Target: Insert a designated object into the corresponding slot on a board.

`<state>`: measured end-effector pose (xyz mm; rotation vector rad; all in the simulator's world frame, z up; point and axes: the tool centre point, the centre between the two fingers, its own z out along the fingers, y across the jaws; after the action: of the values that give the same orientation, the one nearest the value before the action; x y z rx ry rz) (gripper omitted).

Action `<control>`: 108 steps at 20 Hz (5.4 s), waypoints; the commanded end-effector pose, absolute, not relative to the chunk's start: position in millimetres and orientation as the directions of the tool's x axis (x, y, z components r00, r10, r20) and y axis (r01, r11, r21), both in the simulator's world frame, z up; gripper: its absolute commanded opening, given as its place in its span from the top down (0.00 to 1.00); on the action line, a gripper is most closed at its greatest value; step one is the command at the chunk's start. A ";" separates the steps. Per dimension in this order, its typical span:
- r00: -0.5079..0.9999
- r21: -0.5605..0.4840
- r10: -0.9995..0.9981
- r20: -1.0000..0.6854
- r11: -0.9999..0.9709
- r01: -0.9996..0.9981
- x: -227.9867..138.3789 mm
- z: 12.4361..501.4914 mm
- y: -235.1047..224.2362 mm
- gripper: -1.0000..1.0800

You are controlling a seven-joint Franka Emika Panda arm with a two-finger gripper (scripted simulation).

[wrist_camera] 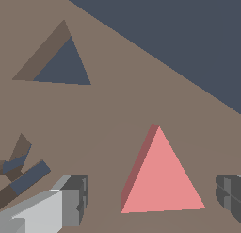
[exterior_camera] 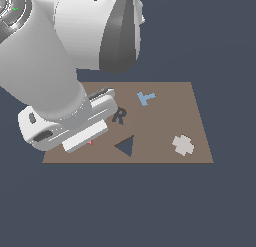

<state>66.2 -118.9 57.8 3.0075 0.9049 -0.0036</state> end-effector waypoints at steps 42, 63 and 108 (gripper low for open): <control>0.792 -0.001 0.611 -0.001 -0.792 0.611 77.8 33.0 -121.9 1.00; 0.382 0.000 0.924 0.000 -0.382 0.924 106.8 35.3 -96.5 1.00; -0.830 0.000 0.557 -0.001 0.830 0.557 92.4 39.9 -0.2 1.00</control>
<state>92.3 -0.2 39.9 0.9150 3.0049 0.0000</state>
